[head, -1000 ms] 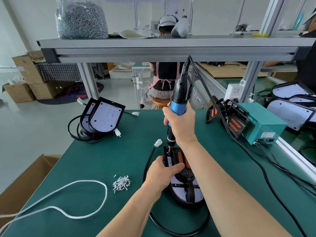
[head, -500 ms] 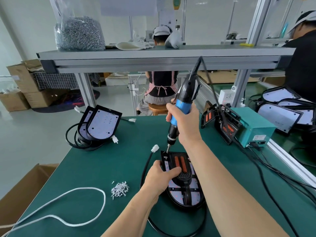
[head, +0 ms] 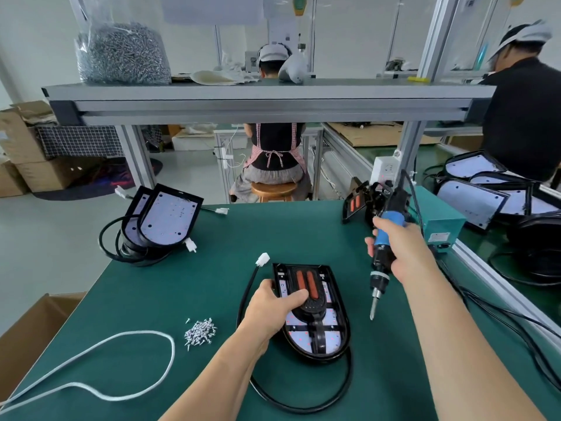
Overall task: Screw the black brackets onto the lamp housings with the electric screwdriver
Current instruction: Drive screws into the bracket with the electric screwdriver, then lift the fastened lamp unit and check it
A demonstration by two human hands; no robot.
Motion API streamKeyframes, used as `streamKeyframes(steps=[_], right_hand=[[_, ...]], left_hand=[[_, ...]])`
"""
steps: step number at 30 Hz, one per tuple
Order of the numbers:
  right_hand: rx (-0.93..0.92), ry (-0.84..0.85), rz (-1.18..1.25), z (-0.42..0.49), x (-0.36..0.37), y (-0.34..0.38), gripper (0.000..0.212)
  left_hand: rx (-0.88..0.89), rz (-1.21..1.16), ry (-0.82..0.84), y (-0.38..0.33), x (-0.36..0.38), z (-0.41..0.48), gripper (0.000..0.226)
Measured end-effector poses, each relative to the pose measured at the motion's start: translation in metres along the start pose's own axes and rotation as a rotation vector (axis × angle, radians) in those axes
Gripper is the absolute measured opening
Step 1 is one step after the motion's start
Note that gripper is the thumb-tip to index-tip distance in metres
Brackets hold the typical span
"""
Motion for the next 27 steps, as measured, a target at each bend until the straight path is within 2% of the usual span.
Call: streamKeyframes(steps=[4, 10, 15, 19, 22, 24, 25, 27], right_hand=[[0.061, -0.086, -0.094, 0.007, -0.039, -0.036, 0.022], [-0.012, -0.235, -0.089, 0.006, -0.071, -0.067, 0.033], [-0.108, -0.411, -0.415, -0.01, -0.081, -0.067, 0.031], [-0.146, -0.449, -0.615, -0.018, -0.079, -0.061, 0.047], [-0.181, -0.458, -0.676, -0.027, -0.079, -0.061, 0.031], [-0.224, -0.444, -0.701, -0.033, -0.079, -0.063, 0.026], [-0.255, -0.439, -0.714, -0.037, -0.079, -0.063, 0.028], [-0.324, -0.42, -0.77, -0.042, -0.076, -0.062, 0.046]], left_hand=[[0.011, -0.004, -0.002, -0.002, 0.0, -0.002, 0.055], [0.006, 0.006, -0.005, -0.005, 0.0, -0.005, 0.058], [0.003, 0.007, -0.011, -0.004, -0.002, -0.004, 0.043], [0.0, 0.043, -0.015, -0.006, -0.002, -0.005, 0.046], [0.014, 0.104, -0.003, -0.007, -0.005, -0.006, 0.048], [0.031, 0.2, -0.015, -0.01, -0.01, -0.007, 0.057], [0.038, 0.265, -0.038, -0.013, -0.014, -0.008, 0.061], [0.059, 0.402, -0.124, -0.02, -0.027, -0.011, 0.054]])
Point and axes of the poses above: each hand's wrist, its own z-axis towards the middle knuckle, its own x-axis out of the palm, y = z × x, the point moved 8 cm from there along z, towards the middle knuckle, and after that the axes turned 11 degrees about x, right-handed, at the moved point
